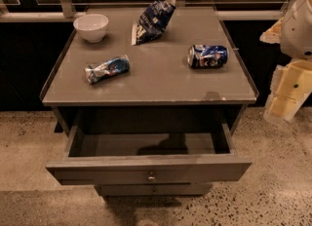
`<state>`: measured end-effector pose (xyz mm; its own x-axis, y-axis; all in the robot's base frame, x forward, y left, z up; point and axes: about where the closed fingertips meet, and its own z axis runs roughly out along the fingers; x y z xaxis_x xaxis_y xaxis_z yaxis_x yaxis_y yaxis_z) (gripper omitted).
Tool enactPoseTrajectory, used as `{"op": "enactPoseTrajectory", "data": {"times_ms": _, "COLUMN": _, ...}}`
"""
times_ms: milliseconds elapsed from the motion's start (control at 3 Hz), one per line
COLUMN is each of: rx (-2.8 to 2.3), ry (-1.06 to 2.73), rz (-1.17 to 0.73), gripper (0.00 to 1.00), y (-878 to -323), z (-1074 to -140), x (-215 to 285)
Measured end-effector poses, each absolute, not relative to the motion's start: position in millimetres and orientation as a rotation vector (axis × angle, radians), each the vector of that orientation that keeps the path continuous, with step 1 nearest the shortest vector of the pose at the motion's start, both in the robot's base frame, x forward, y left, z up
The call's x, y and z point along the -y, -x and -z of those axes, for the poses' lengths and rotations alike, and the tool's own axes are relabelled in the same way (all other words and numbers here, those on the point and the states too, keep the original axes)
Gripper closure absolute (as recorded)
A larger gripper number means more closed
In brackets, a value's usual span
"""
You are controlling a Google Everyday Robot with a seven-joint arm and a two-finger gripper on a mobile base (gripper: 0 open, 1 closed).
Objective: Close top drawer
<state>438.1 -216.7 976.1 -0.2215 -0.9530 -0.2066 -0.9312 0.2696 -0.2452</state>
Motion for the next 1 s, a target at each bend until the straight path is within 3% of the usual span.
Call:
{"op": "enactPoseTrajectory", "data": {"times_ms": 667, "rx": -2.231, "ry": 1.690, "rz": 0.069, "gripper": 0.00, "y": -432.5, "z": -959.4, "x": 217.2}}
{"op": "enactPoseTrajectory", "data": {"times_ms": 1000, "rx": -2.259, "ry": 1.601, "rz": -0.045, "gripper": 0.00, "y": -416.4, "z": -917.3, "x": 225.2}}
